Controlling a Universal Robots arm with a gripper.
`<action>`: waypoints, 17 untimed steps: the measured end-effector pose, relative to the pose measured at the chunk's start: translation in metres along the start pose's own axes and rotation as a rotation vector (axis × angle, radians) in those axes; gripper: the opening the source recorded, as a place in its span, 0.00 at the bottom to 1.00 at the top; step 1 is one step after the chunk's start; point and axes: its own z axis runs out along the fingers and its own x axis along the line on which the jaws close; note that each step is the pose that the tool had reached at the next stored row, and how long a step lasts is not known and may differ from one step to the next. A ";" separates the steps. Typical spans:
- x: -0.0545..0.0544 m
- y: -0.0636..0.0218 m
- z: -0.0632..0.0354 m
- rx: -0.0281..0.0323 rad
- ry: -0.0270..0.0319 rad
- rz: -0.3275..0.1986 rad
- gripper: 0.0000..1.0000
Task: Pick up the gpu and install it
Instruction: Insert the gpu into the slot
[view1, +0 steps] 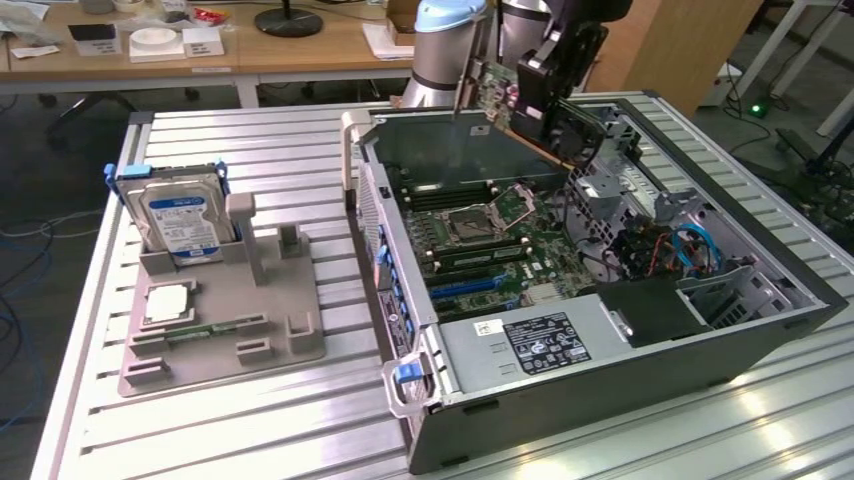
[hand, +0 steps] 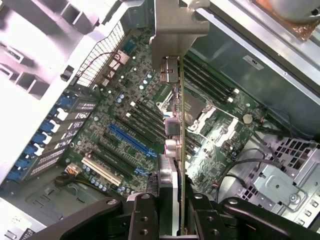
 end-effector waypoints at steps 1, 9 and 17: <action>0.000 0.0000 0.0000 -0.0002 0.0002 -0.008 0.28; 0.000 -0.0003 0.0000 -0.0015 0.0014 -0.063 0.28; 0.001 -0.0009 0.0000 -0.0027 0.0025 -0.110 0.28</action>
